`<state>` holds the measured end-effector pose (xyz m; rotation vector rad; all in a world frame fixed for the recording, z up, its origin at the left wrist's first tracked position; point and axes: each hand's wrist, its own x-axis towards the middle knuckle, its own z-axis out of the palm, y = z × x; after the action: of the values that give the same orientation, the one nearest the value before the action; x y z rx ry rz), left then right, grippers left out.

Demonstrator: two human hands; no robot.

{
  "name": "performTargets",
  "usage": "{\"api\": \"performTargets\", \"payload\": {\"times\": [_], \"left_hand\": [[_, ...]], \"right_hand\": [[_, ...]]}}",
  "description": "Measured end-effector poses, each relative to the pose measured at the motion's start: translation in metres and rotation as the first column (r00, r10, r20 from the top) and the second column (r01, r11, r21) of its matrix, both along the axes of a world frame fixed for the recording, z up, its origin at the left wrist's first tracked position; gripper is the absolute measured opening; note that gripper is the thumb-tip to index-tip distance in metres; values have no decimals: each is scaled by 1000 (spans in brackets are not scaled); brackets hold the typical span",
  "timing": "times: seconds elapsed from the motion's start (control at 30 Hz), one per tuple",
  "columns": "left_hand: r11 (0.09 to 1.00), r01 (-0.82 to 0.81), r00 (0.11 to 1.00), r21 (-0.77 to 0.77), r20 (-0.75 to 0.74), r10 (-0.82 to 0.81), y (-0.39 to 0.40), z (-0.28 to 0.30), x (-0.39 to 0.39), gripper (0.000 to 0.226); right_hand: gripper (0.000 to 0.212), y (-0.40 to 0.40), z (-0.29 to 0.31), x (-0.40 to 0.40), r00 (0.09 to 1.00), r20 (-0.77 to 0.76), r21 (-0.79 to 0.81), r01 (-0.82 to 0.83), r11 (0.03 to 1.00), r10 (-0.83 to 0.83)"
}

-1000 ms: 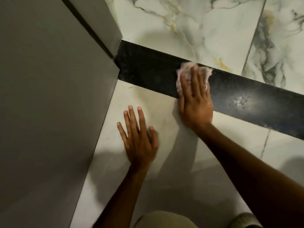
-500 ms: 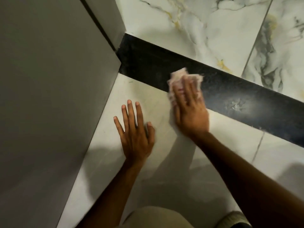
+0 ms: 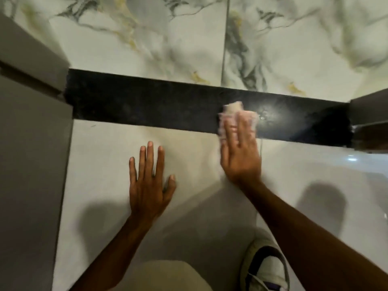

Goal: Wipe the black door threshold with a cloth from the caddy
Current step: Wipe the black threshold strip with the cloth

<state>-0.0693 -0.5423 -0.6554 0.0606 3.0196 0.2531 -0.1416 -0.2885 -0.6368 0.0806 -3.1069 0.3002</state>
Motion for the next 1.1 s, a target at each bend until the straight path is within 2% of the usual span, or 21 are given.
{"api": "performTargets", "payload": {"times": [0.07,0.13,0.2,0.3,0.37,0.4,0.47,0.57,0.73,0.77,0.83,0.9,0.97,1.03,1.1], "left_hand": [[996,90,996,21,9,-90,15,-1,-6,79],[987,160,987,7,11,-160,24,-4,-15,80],[971,239,971,-3,1,-239,36,-8,-25,80],[941,339,941,17,2,-339,61,-12,-41,82],[926,376,926,35,16,-377,79,-12,-48,81],[921,388,921,38,25,-389,87,-10,-50,80],[921,387,920,40,46,-389,100,-6,-53,78],[931,364,930,26,45,-365,110,-4,-53,76],[923,384,923,6,4,-384,107,-15,-54,75],[923,384,923,6,1,-384,106,-16,-54,75],[923,384,924,11,-5,-384,107,-16,-54,75],[924,382,924,17,8,-382,107,-13,-54,75],[926,376,926,9,28,-376,108,-10,-54,75],[927,376,926,2,42,-376,109,-6,-55,75],[925,381,924,-4,43,-380,109,-6,-55,75]], "right_hand": [[61,36,3,-15,953,53,58,295,954,-298],[64,44,4,-48,893,84,51,439,897,-442],[63,36,1,-77,901,75,-26,430,902,-428],[64,27,-8,-80,989,36,-97,145,985,-142],[62,38,-11,-48,1000,21,-94,12,996,-10],[61,51,-11,-28,999,19,-87,32,996,-31],[60,83,-9,8,979,51,-49,199,979,-197],[62,135,-1,34,884,108,22,455,890,-454],[64,185,-9,-33,783,-16,55,622,781,-622],[65,180,-11,-52,782,-9,50,623,780,-624],[63,159,-12,-72,845,0,30,535,844,-535],[61,130,-12,-48,932,15,29,361,932,-362],[62,115,-9,2,963,67,14,259,966,-259],[62,126,-4,38,942,116,-5,318,948,-316],[61,150,-3,40,875,109,12,473,881,-472]]}}
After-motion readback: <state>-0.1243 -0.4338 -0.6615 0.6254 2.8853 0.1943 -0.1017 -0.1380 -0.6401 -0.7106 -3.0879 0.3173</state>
